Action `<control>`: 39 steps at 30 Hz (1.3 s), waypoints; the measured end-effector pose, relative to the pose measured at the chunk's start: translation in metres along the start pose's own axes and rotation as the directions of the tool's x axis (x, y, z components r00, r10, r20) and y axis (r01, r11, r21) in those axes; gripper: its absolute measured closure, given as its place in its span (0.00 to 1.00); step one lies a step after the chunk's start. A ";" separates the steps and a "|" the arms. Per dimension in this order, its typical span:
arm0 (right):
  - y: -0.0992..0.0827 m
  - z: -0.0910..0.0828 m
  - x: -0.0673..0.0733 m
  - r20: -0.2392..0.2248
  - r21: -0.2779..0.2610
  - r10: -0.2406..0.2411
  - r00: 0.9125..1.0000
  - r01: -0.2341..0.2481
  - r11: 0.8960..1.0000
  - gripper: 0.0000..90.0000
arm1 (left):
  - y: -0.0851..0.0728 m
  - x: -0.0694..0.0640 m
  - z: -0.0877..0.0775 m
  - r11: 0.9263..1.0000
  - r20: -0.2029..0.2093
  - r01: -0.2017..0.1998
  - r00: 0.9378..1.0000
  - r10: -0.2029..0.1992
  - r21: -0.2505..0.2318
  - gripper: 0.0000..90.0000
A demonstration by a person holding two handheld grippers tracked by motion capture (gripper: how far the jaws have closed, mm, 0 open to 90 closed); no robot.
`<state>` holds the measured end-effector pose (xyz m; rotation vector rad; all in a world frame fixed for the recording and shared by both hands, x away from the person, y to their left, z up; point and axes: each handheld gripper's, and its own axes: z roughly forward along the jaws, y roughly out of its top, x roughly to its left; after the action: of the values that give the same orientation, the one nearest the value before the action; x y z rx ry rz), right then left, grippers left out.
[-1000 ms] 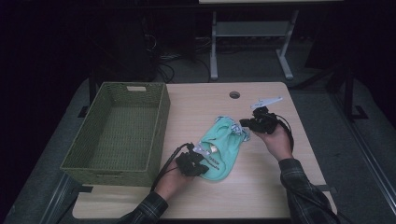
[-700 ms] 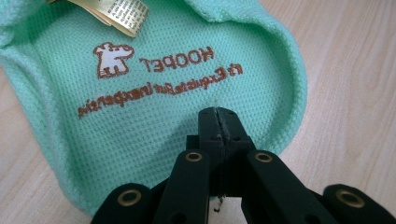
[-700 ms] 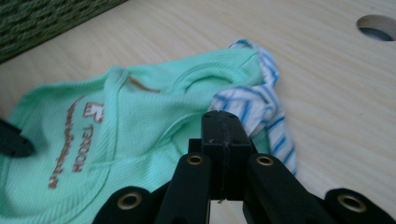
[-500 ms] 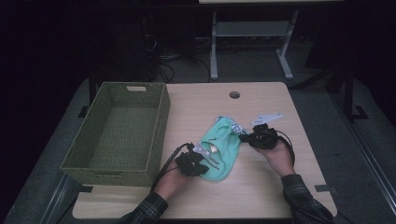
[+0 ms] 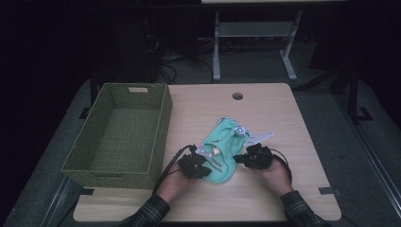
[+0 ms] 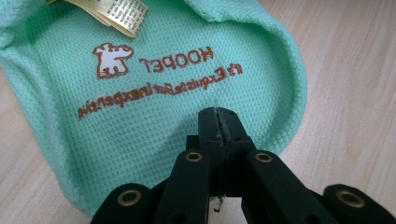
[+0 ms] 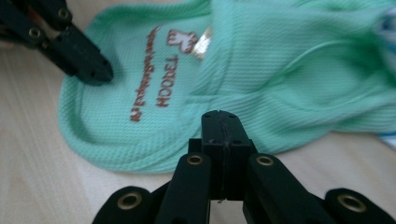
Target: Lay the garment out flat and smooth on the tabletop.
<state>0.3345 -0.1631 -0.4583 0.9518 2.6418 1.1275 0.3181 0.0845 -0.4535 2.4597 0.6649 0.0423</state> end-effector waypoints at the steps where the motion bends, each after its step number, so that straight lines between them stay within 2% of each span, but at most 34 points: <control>1: -0.001 0.003 0.002 -0.005 0.006 -0.002 1.000 0.002 1.000 1.00 | 0.000 0.000 0.000 1.000 0.001 0.000 1.000 0.000 -0.001 0.99; 2: -0.001 0.005 0.003 -0.007 0.018 -0.006 1.000 0.006 1.000 1.00 | 0.000 -0.001 0.001 1.000 0.001 0.013 1.000 -0.013 -0.011 0.99; 5: -0.003 0.009 0.005 -0.001 0.042 -0.018 1.000 0.018 0.999 1.00 | 0.000 0.000 0.001 1.000 0.003 0.014 1.000 -0.014 -0.010 0.99; 6: -0.004 0.009 0.005 -0.007 0.036 -0.006 1.000 0.006 0.999 1.00 | 0.000 0.000 0.001 1.000 0.003 0.014 1.000 -0.014 -0.011 0.99; 9: -0.007 0.006 0.004 -0.007 0.034 -0.014 1.000 0.014 0.999 1.00 | 0.000 0.000 0.000 1.000 0.004 0.013 1.000 -0.013 -0.006 0.99; 10: -0.008 0.005 0.005 -0.007 0.037 0.003 1.000 -0.003 0.999 1.00 | 0.000 0.000 0.000 1.000 0.010 0.014 1.000 -0.014 0.000 0.98; 13: -0.012 0.001 0.004 -0.005 0.035 0.001 1.000 -0.001 0.999 1.00 | 0.001 0.002 -0.001 1.000 0.023 0.028 0.999 -0.028 0.007 0.94; 19: -0.020 -0.008 -0.001 0.002 0.043 0.004 1.000 -0.004 0.999 1.00 | 0.007 0.006 -0.013 0.996 0.016 0.054 0.998 -0.053 -0.064 0.93; 26: -0.029 -0.018 -0.005 0.008 0.053 0.013 1.000 -0.013 0.999 1.00 | 0.025 0.030 -0.020 0.987 -0.053 0.093 0.994 -0.101 -0.131 0.95; 30: -0.033 -0.023 -0.006 0.007 0.052 0.011 1.000 -0.011 0.999 1.00 | 0.034 0.043 -0.012 0.984 -0.068 0.114 0.990 -0.125 -0.139 0.95; 33: -0.036 -0.025 -0.008 0.001 0.046 0.019 1.000 -0.019 0.999 1.00 | 0.040 0.049 0.000 0.987 -0.065 0.108 0.991 -0.116 -0.118 0.95; 36: -0.038 -0.027 -0.009 -0.004 0.044 0.024 1.000 -0.024 0.999 1.00 | 0.043 0.048 0.011 0.988 -0.045 0.106 0.993 -0.111 -0.108 0.95; 38: -0.039 -0.027 -0.010 -0.005 0.045 0.018 1.000 -0.018 0.999 1.00 | 0.045 0.043 0.017 0.990 -0.031 0.097 0.994 -0.100 -0.098 0.95; 39: -0.039 -0.027 -0.011 -0.005 0.042 0.022 1.000 -0.021 0.999 1.00 | 0.045 0.041 0.019 0.994 -0.030 0.073 0.997 -0.076 -0.080 0.95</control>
<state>0.3143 -0.2071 -0.4668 0.9884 2.6763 1.0845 0.3774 0.0619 -0.4491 2.3611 0.7546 0.0785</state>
